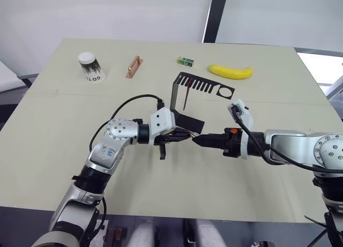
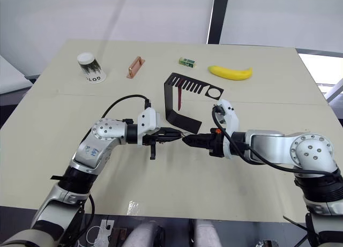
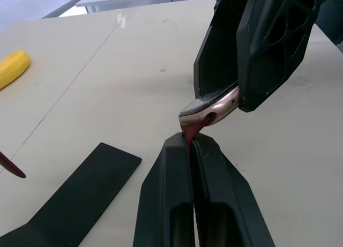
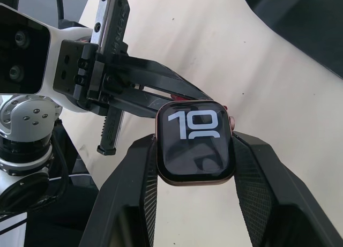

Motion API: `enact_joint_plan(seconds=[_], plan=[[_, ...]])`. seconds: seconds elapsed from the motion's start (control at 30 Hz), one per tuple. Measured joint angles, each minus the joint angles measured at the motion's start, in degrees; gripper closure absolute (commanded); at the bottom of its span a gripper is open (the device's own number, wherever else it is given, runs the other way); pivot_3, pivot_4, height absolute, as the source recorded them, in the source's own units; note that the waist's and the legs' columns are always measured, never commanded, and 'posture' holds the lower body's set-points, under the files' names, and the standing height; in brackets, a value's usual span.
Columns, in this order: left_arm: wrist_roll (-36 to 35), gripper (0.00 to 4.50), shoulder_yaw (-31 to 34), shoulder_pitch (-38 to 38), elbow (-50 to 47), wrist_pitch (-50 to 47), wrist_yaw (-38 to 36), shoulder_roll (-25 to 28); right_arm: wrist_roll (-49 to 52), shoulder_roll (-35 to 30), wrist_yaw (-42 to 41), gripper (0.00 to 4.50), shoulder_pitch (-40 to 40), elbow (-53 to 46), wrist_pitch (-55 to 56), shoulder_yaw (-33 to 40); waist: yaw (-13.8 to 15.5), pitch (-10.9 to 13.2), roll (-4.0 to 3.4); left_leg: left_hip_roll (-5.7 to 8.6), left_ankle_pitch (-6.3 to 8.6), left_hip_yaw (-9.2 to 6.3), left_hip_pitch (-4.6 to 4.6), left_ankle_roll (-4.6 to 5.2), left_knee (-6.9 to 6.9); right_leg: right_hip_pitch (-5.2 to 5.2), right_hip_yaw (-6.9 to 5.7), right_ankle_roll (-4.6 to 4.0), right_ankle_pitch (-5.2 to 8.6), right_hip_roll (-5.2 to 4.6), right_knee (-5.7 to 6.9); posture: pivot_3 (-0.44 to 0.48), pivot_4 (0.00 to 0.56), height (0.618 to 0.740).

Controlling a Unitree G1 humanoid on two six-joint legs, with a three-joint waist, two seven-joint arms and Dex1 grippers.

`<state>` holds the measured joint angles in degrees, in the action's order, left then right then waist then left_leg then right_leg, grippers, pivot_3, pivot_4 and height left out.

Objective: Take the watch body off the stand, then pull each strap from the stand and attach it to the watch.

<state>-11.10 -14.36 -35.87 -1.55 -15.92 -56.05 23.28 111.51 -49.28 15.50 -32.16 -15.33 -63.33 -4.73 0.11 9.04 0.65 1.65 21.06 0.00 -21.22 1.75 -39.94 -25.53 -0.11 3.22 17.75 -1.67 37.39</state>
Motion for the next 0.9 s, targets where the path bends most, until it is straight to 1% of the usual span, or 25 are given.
enact_joint_plan(seconds=[0.27,0.33,0.37,0.43,0.6,0.63,0.73,0.77,0.8,0.9], plan=[[0.01,4.41,-0.03,-0.1,-0.29,-0.76,-0.4,0.16,-0.25,-0.13,-0.03,2.99,0.0,-0.06,-0.12,-0.01,0.0,0.0,0.0,0.0,0.0,0.0,0.0,0.0,0.0,0.0,0.0,0.0,0.0,0.0,0.0,0.0,0.15,0.74],[-0.26,3.87,0.02,-0.09,-0.48,-1.75,-0.56,0.34,-0.9,-0.13,-0.27,2.99,0.0,-0.26,-0.32,-0.01,0.0,0.0,0.0,0.0,0.0,0.0,0.0,0.0,0.0,0.0,0.0,0.0,0.0,0.0,0.0,0.0,0.15,0.74],[-0.79,3.71,0.09,-0.09,-0.84,-2.23,-0.91,0.38,-1.22,-0.13,-0.32,2.99,0.0,-0.32,-0.44,-0.03,0.0,0.0,0.0,0.0,0.0,0.0,0.0,0.0,0.0,0.0,0.0,0.0,0.0,0.0,0.0,0.0,0.15,0.74],[-2.34,2.74,0.42,-0.07,-2.96,-3.52,-2.24,1.15,-2.33,-0.14,-0.89,2.99,-0.03,-0.39,-0.59,-0.06,-0.02,0.0,0.0,0.0,0.0,-0.01,-0.01,0.0,0.0,0.0,-0.01,0.0,0.0,0.0,-0.01,0.0,0.15,0.74],[-6.21,0.31,3.0,0.62,-9.11,-6.17,-6.18,7.58,-11.42,-2.07,-7.12,2.99,0.09,-4.89,-2.02,0.04,-0.21,0.0,-0.01,-0.01,0.0,-0.03,0.0,0.0,0.03,0.0,-0.01,0.0,0.0,0.02,-0.06,0.0,0.15,0.74],[-7.18,0.04,3.59,0.86,-9.66,-6.77,-7.51,9.49,-14.06,-2.27,-9.57,2.99,0.16,-6.28,-2.01,0.12,-0.19,0.0,-0.01,-0.01,0.0,-0.03,0.01,0.0,0.05,0.0,-0.01,-0.01,0.0,0.02,-0.05,0.0,0.15,0.74],[-9.68,0.04,4.99,1.39,-10.41,-8.02,-10.35,12.43,-25.25,-5.26,-19.12,2.99,0.87,-12.18,-1.02,-0.05,0.05,0.02,-0.04,-0.01,0.01,-0.04,-0.02,0.02,0.05,0.01,-0.02,0.0,0.0,0.01,-0.11,0.0,0.15,0.74],[-10.87,0.04,5.3,1.42,-10.54,-8.54,-11.23,13.06,-31.39,-7.4,-23.77,2.99,1.9,-15.38,1.01,-0.73,0.37,0.02,-0.04,0.0,0.02,-0.18,-0.07,0.02,0.03,0.04,-0.03,0.01,0.0,0.02,-0.27,0.0,0.15,0.74],[-11.73,0.04,5.53,1.4,-10.52,-8.82,-11.92,13.38,-36.06,-8.73,-27.43,2.99,2.88,-17.63,2.85,-1.37,0.6,0.02,-0.03,0.0,0.03,-0.2,-0.07,0.02,0.02,0.06,-0.03,0.01,-0.01,0.04,-0.44,0.0,0.15,0.74],[-13.89,0.04,6.28,1.33,-10.41,-9.18,-13.09,13.3,-47.95,-9.59,-36.62,2.99,7.43,-21.53,9.9,-2.27,1.18,0.02,-0.03,0.02,0.04,-0.2,-0.08,0.03,0.0,0.08,-0.02,0.05,-0.03,0.04,-0.44,0.0,0.15,0.74]])
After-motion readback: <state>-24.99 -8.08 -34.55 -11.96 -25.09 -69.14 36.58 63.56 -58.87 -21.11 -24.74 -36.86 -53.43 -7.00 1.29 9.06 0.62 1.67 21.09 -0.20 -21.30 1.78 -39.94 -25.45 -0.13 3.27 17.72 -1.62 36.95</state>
